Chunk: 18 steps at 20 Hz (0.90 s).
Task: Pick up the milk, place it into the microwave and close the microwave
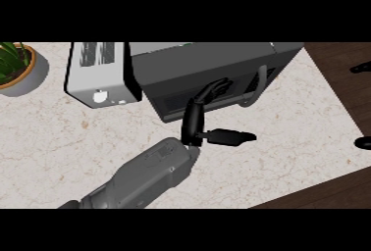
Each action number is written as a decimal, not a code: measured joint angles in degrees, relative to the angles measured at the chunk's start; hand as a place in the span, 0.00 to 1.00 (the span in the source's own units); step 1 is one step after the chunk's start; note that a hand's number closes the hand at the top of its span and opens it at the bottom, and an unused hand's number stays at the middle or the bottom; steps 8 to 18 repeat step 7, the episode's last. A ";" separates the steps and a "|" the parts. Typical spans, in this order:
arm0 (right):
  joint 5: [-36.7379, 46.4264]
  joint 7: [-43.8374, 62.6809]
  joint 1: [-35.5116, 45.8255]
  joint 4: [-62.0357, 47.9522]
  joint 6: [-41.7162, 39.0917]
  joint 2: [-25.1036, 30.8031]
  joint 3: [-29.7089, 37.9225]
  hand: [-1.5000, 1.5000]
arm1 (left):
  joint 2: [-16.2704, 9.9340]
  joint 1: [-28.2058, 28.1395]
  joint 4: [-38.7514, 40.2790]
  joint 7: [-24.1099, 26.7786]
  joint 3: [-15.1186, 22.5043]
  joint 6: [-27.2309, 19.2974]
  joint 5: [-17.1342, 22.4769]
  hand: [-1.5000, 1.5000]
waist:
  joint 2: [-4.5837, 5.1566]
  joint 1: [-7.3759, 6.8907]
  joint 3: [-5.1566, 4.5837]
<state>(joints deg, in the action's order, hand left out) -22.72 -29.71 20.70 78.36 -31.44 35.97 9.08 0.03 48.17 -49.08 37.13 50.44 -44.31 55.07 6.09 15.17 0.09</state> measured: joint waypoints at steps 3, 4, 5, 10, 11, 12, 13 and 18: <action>-1.90 1.26 0.78 -1.23 -1.17 0.35 0.15 0.00 | 0.00 0.03 0.39 0.91 0.12 0.10 0.59 0.00 | -0.06 0.19 -0.01; -2.51 1.63 1.05 -1.77 -1.50 0.54 0.33 0.00 | 0.00 0.08 0.46 1.10 0.13 0.11 0.83 0.00 | -0.05 0.21 0.01; -3.13 2.03 1.36 -2.27 -1.86 0.70 0.44 0.00 | 0.00 0.13 0.52 1.31 0.22 0.14 1.04 0.00 | -0.04 0.20 0.02; -4.18 2.73 1.88 -3.05 -2.50 1.02 0.62 0.00 | -0.01 0.16 0.70 1.74 0.29 0.13 1.44 0.00 | -0.07 0.30 0.05; -4.18 2.73 1.88 -3.05 -2.50 1.02 0.62 0.00 | -0.01 0.16 0.70 1.74 0.29 0.13 1.44 0.00 | -0.07 0.30 0.05; -4.18 2.73 1.88 -3.05 -2.50 1.02 0.62 0.00 | -0.01 0.16 0.70 1.74 0.29 0.13 1.44 0.00 | -0.07 0.30 0.05; -4.18 2.73 1.88 -3.05 -2.50 1.02 0.62 0.00 | -0.01 0.16 0.70 1.74 0.29 0.13 1.44 0.00 | -0.07 0.30 0.05; -4.18 2.73 1.88 -3.05 -2.50 1.02 0.62 0.00 | -0.01 0.16 0.70 1.74 0.29 0.13 1.44 0.00 | -0.07 0.30 0.05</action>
